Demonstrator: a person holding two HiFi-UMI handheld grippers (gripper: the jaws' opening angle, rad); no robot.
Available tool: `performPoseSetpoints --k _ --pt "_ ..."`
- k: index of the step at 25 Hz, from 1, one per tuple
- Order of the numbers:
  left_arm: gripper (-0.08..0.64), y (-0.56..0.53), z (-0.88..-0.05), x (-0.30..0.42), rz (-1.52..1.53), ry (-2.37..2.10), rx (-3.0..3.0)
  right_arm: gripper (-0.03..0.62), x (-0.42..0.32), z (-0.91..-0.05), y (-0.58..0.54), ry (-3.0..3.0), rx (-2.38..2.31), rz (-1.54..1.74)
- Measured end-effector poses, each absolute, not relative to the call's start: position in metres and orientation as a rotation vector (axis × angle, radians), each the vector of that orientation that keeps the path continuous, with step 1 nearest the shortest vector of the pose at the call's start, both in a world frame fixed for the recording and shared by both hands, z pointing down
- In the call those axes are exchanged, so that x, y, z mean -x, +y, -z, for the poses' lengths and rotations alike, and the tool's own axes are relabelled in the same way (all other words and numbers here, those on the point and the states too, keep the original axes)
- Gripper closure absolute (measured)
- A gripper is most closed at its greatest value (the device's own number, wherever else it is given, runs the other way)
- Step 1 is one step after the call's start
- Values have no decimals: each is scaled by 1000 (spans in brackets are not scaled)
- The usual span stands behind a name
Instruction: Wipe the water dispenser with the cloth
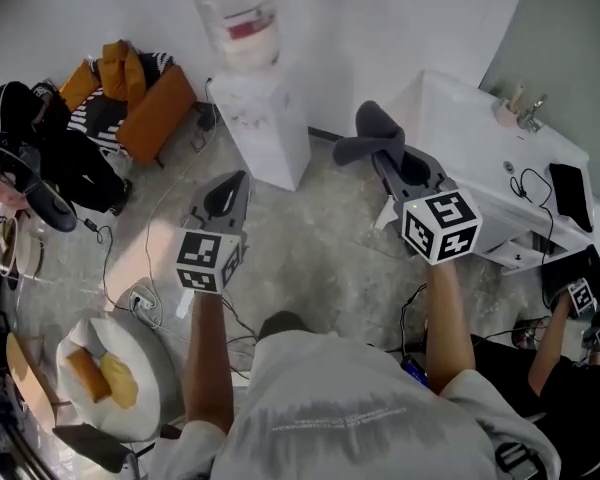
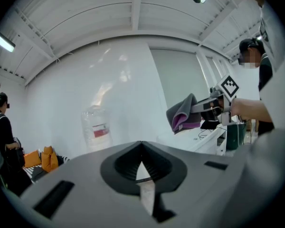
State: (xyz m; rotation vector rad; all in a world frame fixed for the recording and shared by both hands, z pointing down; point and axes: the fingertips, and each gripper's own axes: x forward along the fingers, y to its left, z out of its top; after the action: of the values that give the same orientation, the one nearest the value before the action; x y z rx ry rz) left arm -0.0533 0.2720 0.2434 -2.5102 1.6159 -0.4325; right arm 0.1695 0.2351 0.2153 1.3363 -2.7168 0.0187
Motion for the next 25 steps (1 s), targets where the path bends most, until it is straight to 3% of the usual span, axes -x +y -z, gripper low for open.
performPoseSetpoints --k 13,25 --pt "543 203 -261 48 456 1593 2556 535 -168 -232 173 -2693 -1350 -57" --pt "545 38 -268 92 428 1561 2613 535 -127 -236 29 -2604 -1365 -56"
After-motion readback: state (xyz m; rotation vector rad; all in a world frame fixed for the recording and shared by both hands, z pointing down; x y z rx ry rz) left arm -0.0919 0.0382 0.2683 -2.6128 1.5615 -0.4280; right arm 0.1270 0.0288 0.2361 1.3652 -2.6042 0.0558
